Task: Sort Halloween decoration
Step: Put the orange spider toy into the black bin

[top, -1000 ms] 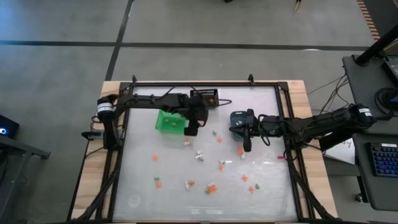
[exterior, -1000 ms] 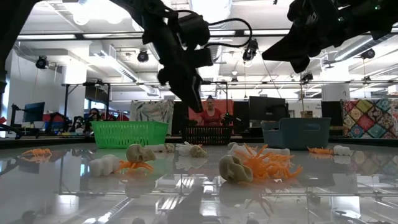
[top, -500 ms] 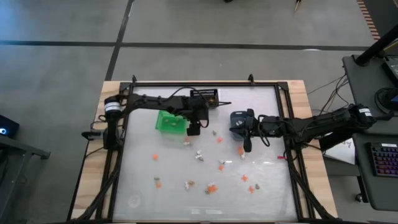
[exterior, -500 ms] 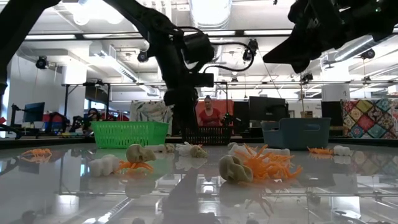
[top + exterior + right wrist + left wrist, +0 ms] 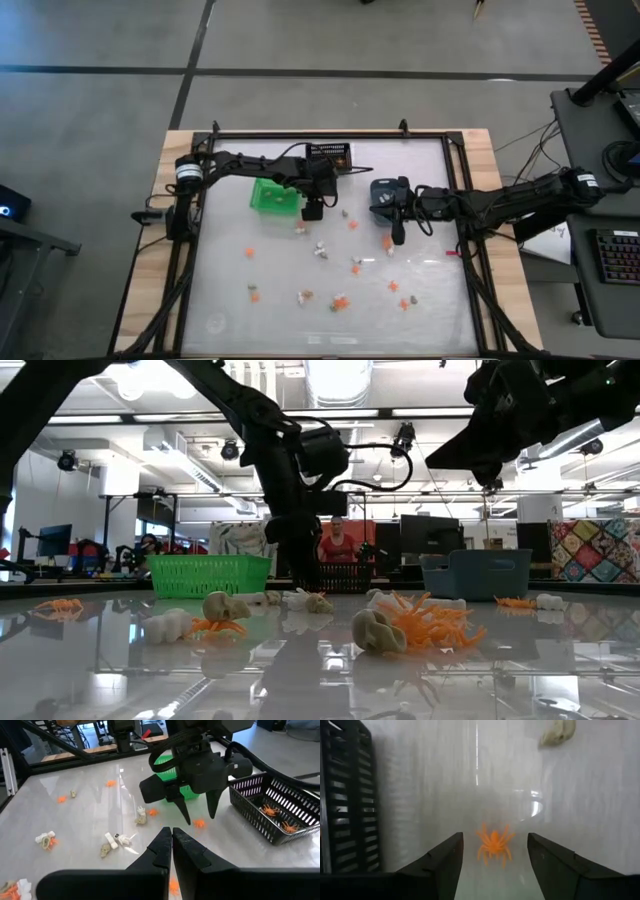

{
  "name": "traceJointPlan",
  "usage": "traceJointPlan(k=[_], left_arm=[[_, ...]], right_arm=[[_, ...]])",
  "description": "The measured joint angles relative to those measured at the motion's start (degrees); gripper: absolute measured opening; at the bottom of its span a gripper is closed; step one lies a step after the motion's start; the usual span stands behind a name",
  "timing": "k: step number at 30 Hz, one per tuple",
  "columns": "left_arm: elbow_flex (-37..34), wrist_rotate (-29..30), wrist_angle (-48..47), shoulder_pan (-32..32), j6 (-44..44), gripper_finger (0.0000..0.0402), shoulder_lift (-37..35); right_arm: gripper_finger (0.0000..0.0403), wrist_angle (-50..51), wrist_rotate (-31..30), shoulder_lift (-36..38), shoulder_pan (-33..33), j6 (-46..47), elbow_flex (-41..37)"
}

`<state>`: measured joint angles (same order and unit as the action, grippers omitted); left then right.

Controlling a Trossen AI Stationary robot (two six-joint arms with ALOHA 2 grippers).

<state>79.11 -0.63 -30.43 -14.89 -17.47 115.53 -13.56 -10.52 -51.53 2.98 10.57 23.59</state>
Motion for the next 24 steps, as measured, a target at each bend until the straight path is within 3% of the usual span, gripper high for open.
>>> traceJointPlan(k=[10,24], left_arm=[[0.02,-1.40,-0.21,-0.03,-0.03,0.0190,2.18],[0.04,-1.40,-0.51,0.06,-0.55,0.0082,2.07]], right_arm=[[0.0009,0.00,-0.02,0.00,0.00,-0.17,-0.02],[0.0009,-0.24,-0.03,0.00,0.00,-0.66,-0.02]])
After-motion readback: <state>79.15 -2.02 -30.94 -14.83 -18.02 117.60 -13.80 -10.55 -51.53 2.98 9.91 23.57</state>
